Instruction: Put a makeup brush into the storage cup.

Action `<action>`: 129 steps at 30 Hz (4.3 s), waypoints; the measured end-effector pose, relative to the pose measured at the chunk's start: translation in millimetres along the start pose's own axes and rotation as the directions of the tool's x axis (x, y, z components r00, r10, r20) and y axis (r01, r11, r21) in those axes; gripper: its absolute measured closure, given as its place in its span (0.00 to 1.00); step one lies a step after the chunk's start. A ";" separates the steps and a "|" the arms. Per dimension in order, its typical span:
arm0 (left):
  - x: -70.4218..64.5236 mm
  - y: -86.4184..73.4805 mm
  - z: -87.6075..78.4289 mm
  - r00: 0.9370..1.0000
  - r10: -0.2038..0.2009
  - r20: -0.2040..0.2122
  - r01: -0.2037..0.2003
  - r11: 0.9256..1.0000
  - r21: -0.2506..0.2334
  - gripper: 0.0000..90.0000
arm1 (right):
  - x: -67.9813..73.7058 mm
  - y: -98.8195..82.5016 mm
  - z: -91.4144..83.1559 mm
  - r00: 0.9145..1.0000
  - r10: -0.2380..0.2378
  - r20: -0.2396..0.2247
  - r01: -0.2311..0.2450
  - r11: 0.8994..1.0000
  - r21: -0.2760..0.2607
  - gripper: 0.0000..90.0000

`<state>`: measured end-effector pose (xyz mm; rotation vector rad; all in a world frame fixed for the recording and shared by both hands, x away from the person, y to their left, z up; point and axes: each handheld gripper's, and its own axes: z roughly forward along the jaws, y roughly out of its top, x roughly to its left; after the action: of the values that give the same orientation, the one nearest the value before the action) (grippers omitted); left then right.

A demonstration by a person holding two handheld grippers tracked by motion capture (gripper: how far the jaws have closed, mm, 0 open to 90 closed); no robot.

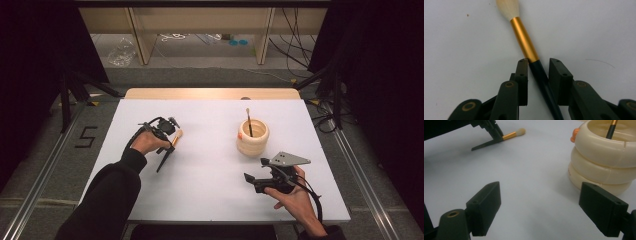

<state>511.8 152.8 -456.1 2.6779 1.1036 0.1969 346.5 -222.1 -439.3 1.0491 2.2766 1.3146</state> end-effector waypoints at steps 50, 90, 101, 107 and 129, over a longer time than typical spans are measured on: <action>6.1 -6.8 -32.3 0.997 0.039 0.068 -0.030 0.990 -0.140 0.87 | -2.1 0.8 0.0 1.000 0.004 0.005 -0.004 1.000 -0.020 0.21; -75.3 -45.0 -70.8 0.952 0.071 0.296 0.143 0.754 -0.641 0.87 | 8.0 34.5 16.4 0.998 -0.010 -0.057 0.002 0.991 -0.136 0.28; -100.0 -50.8 -73.4 0.954 0.113 0.276 0.113 0.721 -0.684 0.87 | 24.6 58.3 27.2 0.991 -0.018 -0.133 -0.012 0.975 -0.221 0.32; -112.1 -52.4 -68.0 0.953 0.118 0.278 0.111 0.720 -0.685 0.87 | 28.7 61.1 38.2 0.976 0.018 -0.216 -0.066 0.974 -0.218 0.40; -128.5 -47.0 -78.2 0.942 0.159 0.296 0.108 0.691 -0.714 0.87 | 36.1 67.1 51.8 0.932 0.078 -0.353 -0.174 0.953 -0.247 0.62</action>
<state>372.7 107.3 -397.7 1.9043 0.6722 0.1312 381.5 -143.2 -407.0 0.9448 2.1914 1.9349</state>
